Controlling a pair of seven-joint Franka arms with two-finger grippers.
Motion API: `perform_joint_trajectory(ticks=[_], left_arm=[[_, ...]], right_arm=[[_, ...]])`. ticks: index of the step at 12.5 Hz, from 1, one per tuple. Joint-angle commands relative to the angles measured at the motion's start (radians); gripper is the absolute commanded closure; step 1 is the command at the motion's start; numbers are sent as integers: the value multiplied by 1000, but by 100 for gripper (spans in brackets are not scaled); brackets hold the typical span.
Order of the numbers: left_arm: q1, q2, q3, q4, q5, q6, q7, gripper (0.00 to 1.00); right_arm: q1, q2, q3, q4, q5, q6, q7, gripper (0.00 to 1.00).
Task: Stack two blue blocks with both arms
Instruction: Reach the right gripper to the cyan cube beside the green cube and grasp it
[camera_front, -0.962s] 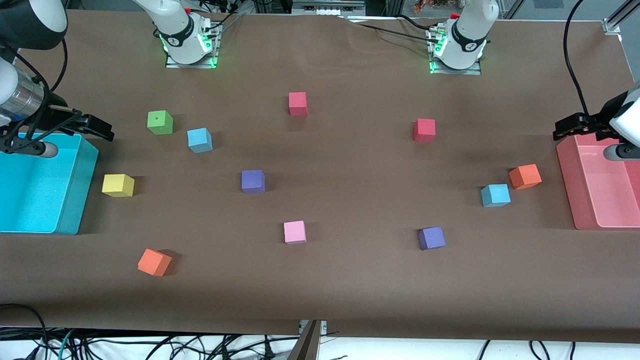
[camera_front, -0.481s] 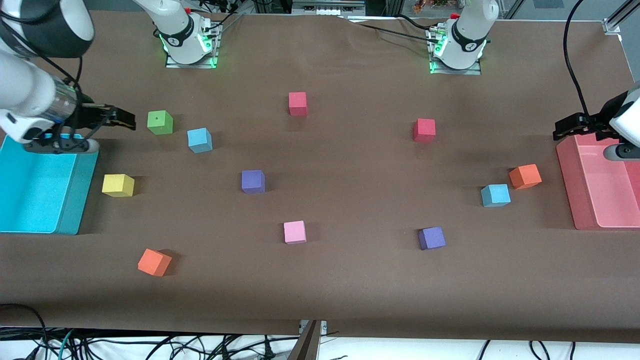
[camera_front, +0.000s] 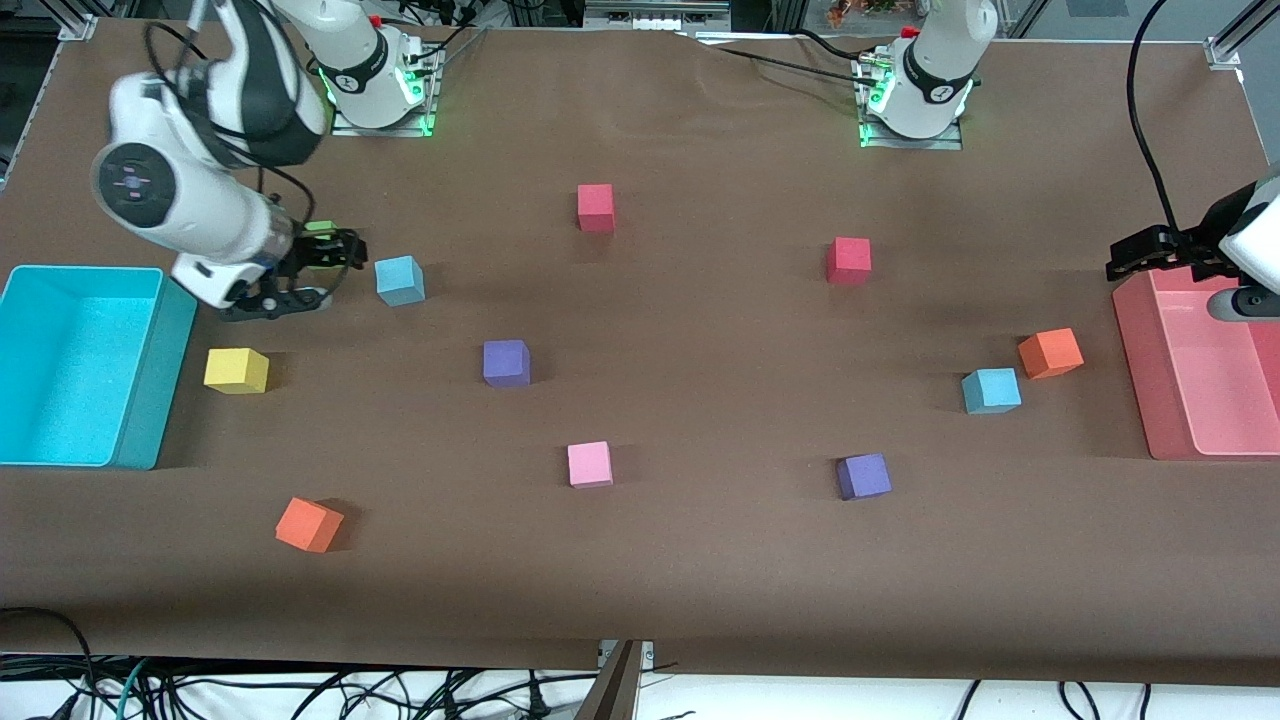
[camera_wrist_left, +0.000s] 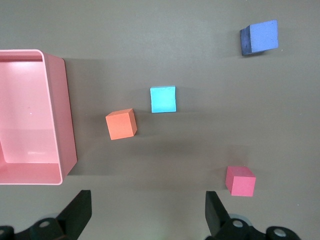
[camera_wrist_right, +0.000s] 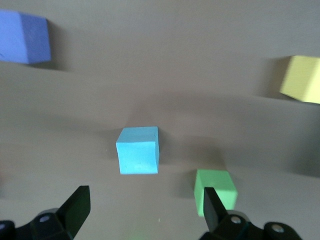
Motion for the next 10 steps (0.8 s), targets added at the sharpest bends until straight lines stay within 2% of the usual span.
perform_joint_trajectory(ticks=[1, 4, 6, 10], left_arm=[[5, -1, -3, 13, 28, -14, 20, 0], [5, 5, -3, 10, 26, -11, 20, 0], [5, 5, -3, 10, 26, -11, 20, 0], [5, 5, -3, 8, 25, -11, 20, 0]], right_arm=[[-5, -44, 29, -202, 12, 223, -19, 0], [-3, 34, 42, -279, 12, 384, -19, 0], [-2, 59, 75, -328, 12, 484, -7, 0], [0, 116, 86, -352, 7, 572, -7, 0]])
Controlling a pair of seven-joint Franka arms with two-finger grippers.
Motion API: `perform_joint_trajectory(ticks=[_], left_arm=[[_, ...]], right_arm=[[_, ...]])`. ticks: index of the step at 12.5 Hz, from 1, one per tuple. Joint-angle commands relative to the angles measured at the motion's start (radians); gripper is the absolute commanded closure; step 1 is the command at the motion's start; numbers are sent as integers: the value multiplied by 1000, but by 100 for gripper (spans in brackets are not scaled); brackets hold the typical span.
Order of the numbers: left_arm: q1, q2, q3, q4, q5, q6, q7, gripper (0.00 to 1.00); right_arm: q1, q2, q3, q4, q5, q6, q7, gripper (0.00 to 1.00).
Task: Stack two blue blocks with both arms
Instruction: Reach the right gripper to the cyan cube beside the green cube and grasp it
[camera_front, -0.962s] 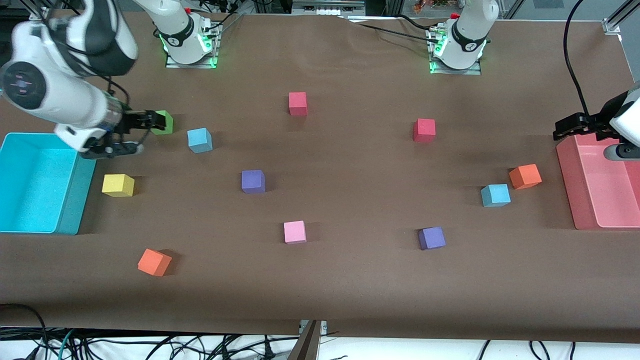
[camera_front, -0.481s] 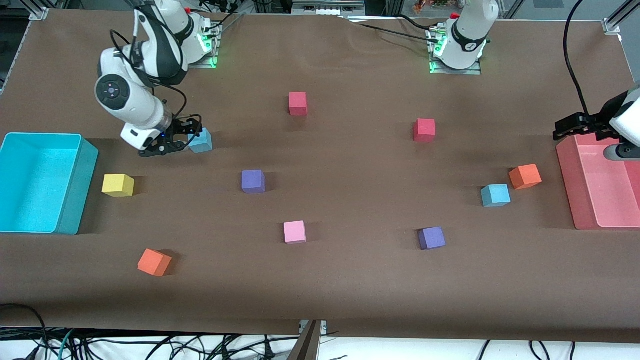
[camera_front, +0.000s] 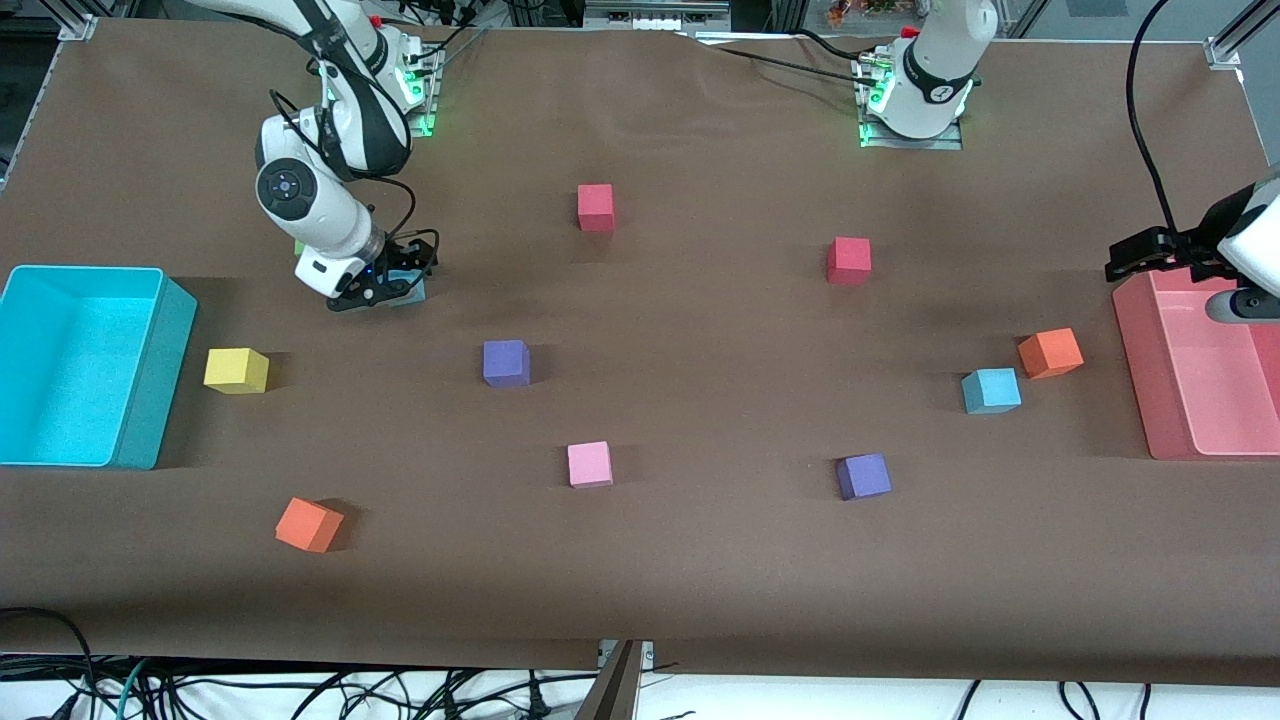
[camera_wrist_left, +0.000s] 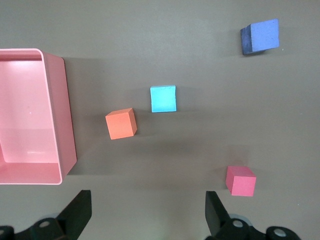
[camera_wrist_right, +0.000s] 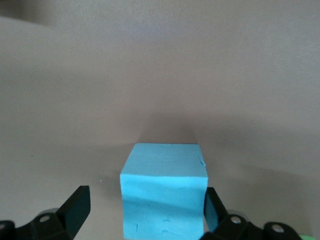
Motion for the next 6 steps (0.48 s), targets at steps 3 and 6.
perform_joint_trajectory(ticks=[3, 6], left_arm=[[4, 2, -4, 9, 25, -11, 20, 0], [4, 3, -5, 9, 25, -11, 20, 0]], right_arm=[[-1, 35, 5, -19, 0, 69, -10, 1], [-2, 43, 4, -19, -3, 55, -28, 57]])
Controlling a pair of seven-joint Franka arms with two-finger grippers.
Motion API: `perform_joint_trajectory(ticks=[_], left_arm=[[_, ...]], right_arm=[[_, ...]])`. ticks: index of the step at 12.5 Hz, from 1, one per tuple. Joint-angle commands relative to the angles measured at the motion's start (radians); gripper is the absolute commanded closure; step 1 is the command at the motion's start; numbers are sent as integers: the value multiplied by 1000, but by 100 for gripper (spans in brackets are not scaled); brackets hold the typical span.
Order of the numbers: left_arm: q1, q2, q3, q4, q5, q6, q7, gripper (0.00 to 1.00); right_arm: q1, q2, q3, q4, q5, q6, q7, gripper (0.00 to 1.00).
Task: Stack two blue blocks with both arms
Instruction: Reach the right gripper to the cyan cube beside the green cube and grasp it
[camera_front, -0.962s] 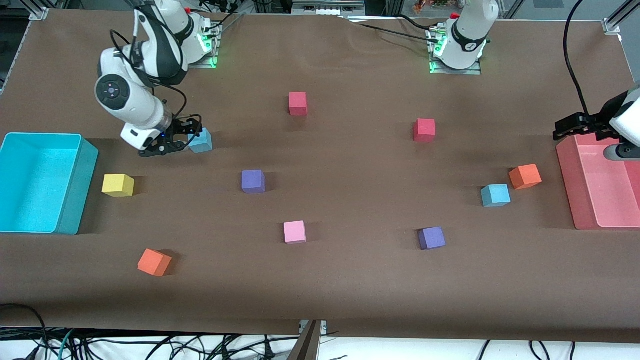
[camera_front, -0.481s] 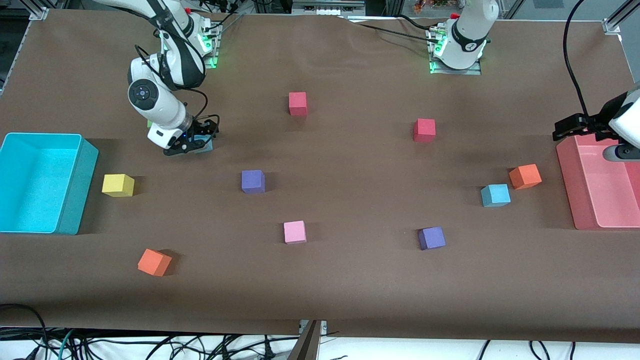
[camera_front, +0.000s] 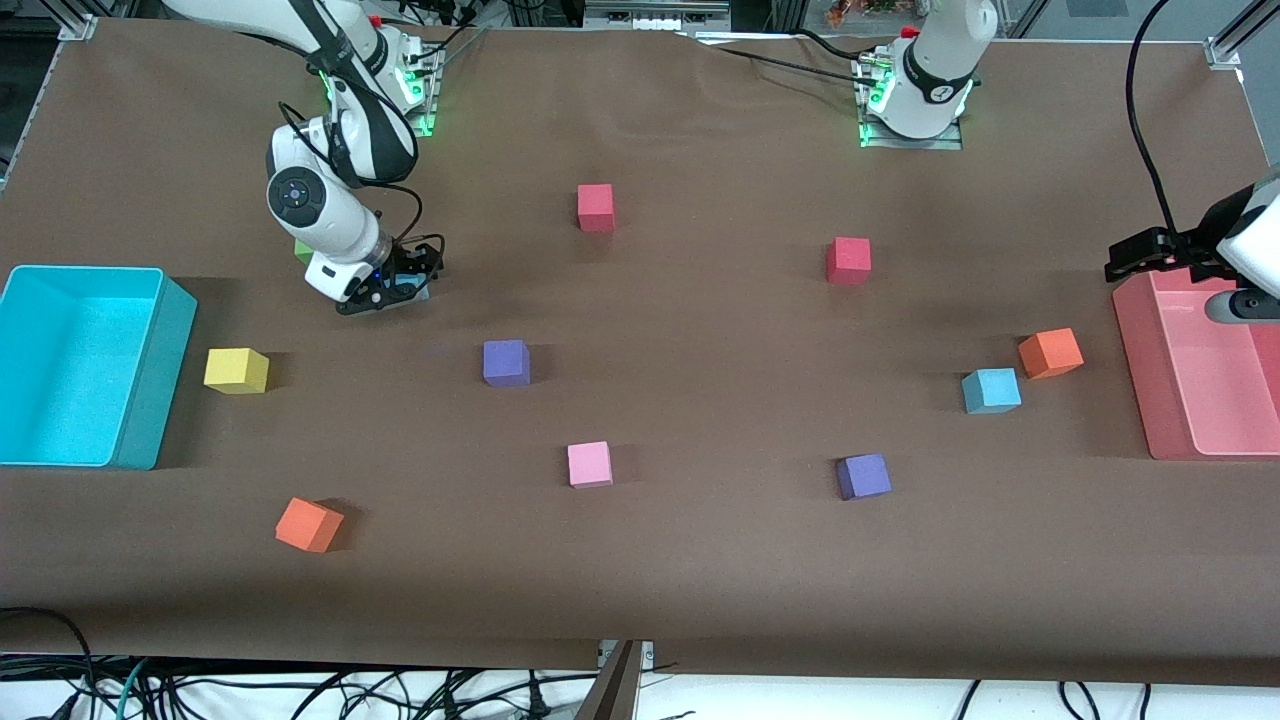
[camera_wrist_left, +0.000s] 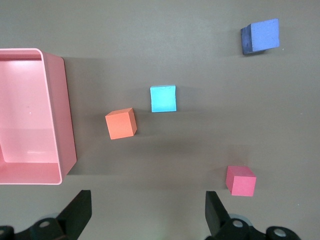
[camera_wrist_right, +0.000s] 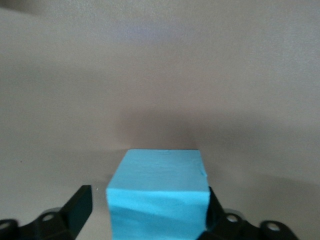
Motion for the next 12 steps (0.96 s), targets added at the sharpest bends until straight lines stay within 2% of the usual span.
perform_joint_trajectory(ticks=[1, 2, 3, 5, 6, 10, 12], left_arm=[[4, 2, -4, 9, 25, -11, 20, 0], [4, 2, -4, 9, 25, -11, 20, 0], [4, 2, -5, 9, 25, -11, 20, 0], [4, 2, -5, 9, 25, -11, 20, 0], [4, 2, -5, 9, 25, -11, 20, 0], [4, 2, -4, 9, 25, -11, 20, 0], [4, 6, -4, 7, 25, -7, 20, 0]], right_arm=[[-2, -5, 4, -15, -2, -8, -24, 84], [-2, -14, 5, -6, -2, -33, -24, 95], [-2, -23, 5, 3, -2, -50, -24, 98], [-4, -41, 5, 42, -2, -91, -23, 98], [-4, -49, 7, 90, -2, -161, -17, 98], [4, -35, 7, 375, 11, -515, 43, 98], [74, 7, 7, 532, 15, -643, 142, 98]])
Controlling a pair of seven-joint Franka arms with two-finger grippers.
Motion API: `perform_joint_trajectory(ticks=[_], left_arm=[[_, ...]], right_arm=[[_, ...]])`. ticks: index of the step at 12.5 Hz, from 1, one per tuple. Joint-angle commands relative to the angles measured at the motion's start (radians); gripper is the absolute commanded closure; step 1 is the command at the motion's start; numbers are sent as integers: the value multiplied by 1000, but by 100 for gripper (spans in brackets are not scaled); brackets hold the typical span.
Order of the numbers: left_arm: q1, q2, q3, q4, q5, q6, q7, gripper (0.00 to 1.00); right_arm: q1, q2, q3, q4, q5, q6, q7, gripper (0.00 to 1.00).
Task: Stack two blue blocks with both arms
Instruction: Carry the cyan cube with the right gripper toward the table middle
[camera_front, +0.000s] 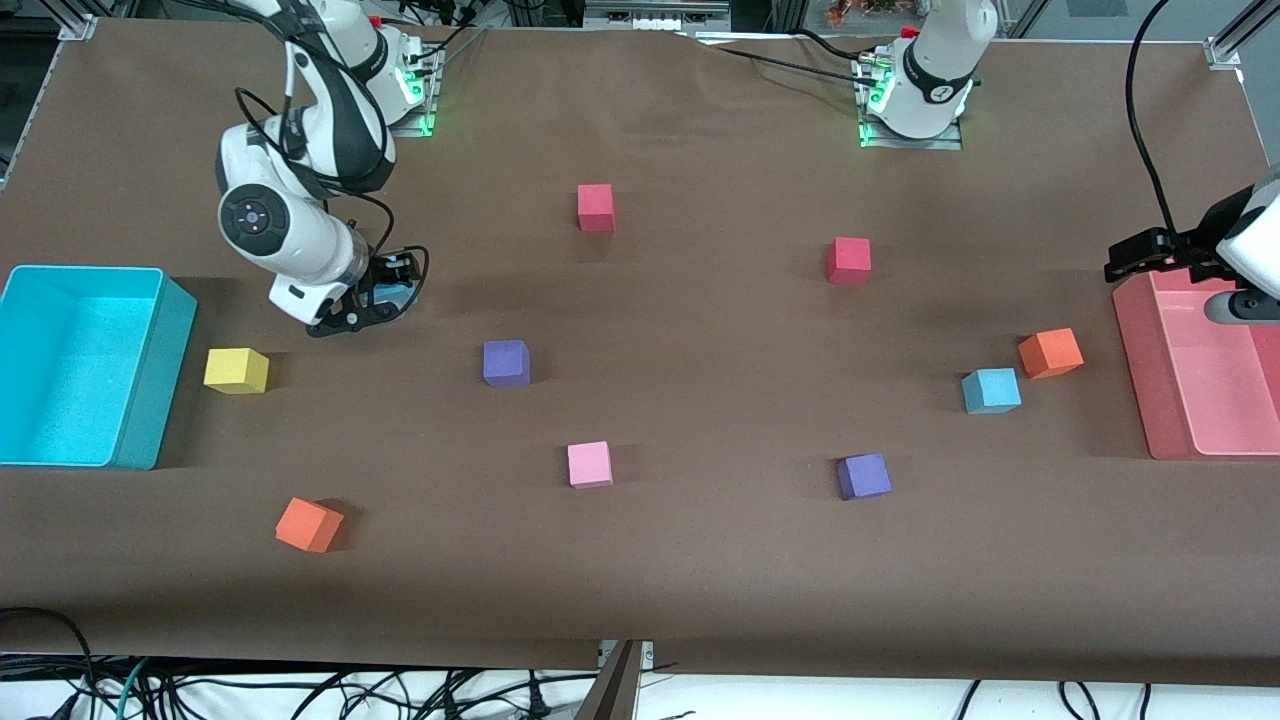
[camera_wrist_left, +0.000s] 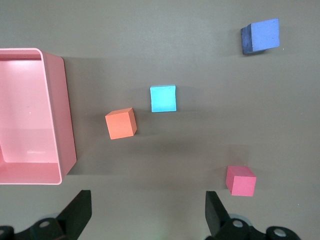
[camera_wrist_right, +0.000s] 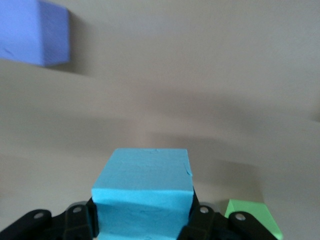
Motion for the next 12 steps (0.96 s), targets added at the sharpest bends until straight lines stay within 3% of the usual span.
perform_joint_trajectory(ticks=[1, 4, 7, 12], left_arm=[[6, 7, -4, 6, 25, -5, 20, 0], [6, 7, -4, 6, 25, -5, 20, 0], [6, 11, -4, 1, 25, 7, 20, 0], [9, 16, -2, -3, 25, 19, 22, 0]], right_arm=[[109, 93, 4, 224, 11, -153, 162, 97], [247, 286, 4, 492, 9, -174, 373, 96], [352, 470, 4, 657, 0, -148, 575, 96], [409, 613, 7, 674, -8, 59, 626, 93]])
